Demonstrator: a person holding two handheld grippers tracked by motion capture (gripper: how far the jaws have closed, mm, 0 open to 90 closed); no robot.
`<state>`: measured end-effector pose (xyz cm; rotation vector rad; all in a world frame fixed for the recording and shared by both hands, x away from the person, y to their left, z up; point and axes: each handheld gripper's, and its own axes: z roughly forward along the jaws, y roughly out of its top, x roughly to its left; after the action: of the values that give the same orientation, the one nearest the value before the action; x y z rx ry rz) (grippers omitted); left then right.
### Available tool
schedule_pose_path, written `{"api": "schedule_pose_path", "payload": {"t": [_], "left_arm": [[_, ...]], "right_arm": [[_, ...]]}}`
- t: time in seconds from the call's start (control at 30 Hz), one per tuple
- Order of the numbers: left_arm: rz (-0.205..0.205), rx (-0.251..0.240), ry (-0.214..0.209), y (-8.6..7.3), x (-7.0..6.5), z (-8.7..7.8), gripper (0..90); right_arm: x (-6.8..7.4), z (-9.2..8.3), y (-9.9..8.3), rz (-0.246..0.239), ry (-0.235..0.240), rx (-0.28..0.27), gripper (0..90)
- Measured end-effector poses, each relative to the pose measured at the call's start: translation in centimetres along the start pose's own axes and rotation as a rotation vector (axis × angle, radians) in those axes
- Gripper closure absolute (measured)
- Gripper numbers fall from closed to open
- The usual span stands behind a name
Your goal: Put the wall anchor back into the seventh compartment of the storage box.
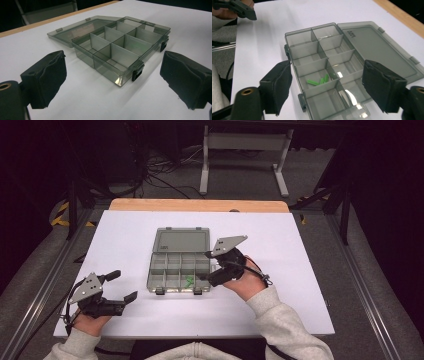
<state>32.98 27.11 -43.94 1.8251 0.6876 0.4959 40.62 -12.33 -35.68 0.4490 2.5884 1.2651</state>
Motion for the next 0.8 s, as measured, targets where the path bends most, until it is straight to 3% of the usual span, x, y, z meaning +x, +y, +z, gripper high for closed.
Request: {"api": "schedule_pose_path", "payload": {"t": [0.37, 0.8], "left_arm": [[-0.001, -0.01, -0.005, 0.0, 0.0, -0.1, 7.1], [-0.003, -0.019, -0.008, 0.0, -0.1, -0.1, 6.5]], "right_arm": [[-0.4, -4.2, -3.6, 0.071, -0.059, -0.099, 10.9], [-0.5, -7.4, -7.4, 0.094, -0.169, -0.248, 3.5]]}}
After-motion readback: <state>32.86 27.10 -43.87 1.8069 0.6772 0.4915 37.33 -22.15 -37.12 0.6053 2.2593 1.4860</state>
